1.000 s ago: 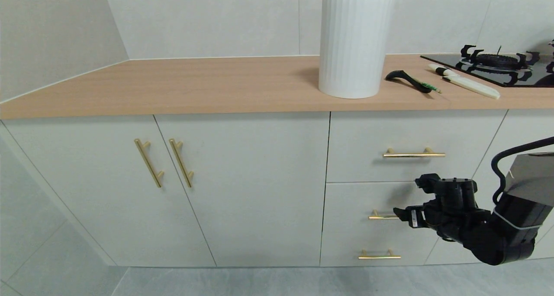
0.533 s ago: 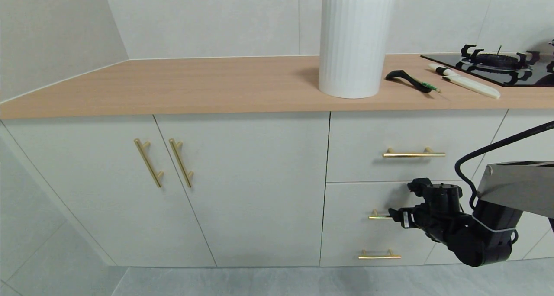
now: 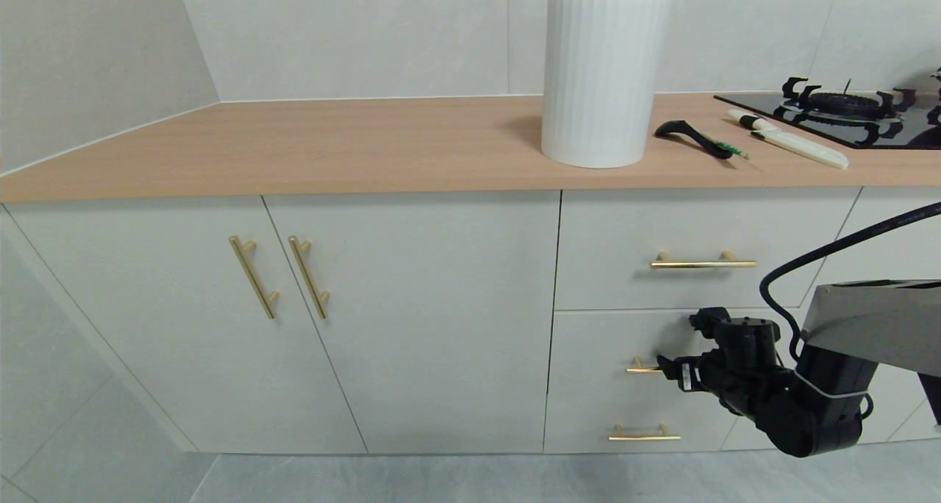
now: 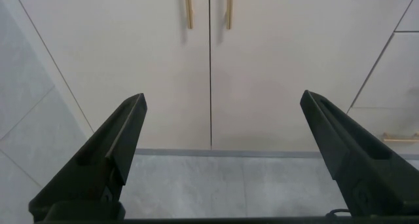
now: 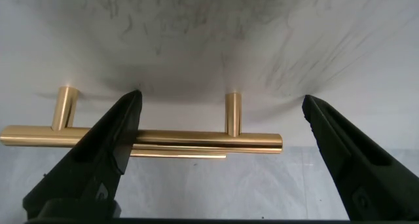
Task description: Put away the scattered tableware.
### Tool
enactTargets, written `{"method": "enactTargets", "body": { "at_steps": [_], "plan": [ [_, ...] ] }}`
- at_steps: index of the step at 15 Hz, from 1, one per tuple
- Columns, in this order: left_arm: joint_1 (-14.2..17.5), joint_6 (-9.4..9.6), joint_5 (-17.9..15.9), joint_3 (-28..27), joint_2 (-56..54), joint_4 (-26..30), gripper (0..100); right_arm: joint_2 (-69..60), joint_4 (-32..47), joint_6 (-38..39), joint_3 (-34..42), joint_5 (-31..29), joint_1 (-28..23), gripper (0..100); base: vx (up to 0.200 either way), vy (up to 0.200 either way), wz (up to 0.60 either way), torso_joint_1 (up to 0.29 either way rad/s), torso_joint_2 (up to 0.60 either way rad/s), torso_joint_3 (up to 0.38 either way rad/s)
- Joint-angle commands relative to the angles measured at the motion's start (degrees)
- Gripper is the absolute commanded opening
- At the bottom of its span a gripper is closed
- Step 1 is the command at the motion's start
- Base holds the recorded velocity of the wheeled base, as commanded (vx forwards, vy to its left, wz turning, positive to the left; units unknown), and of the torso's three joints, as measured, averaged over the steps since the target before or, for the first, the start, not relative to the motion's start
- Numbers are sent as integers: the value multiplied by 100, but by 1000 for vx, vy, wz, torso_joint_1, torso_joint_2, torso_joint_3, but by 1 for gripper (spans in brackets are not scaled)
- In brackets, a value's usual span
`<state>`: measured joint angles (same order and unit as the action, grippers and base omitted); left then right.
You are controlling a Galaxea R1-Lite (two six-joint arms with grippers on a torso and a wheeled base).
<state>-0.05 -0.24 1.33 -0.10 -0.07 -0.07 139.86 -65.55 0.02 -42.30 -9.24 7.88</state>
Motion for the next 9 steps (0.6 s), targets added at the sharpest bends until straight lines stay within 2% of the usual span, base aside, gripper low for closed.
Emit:
{"method": "enactTargets", "body": {
  "at_steps": [1, 6, 9],
  "plan": [
    [-4, -2, -1, 1, 7, -1, 100, 24, 86, -20, 99, 1, 4, 100, 0, 0, 0, 0, 0, 0],
    [-4, -2, -1, 1, 7, -1, 100, 15, 279, -29, 143, 28, -5, 100, 0, 0, 0, 0, 0, 0],
    [5, -2, -1, 1, 7, -1, 100, -908, 675, -29, 627, 168, 144, 100, 0, 0, 0, 0, 0, 0]
  ]
}}
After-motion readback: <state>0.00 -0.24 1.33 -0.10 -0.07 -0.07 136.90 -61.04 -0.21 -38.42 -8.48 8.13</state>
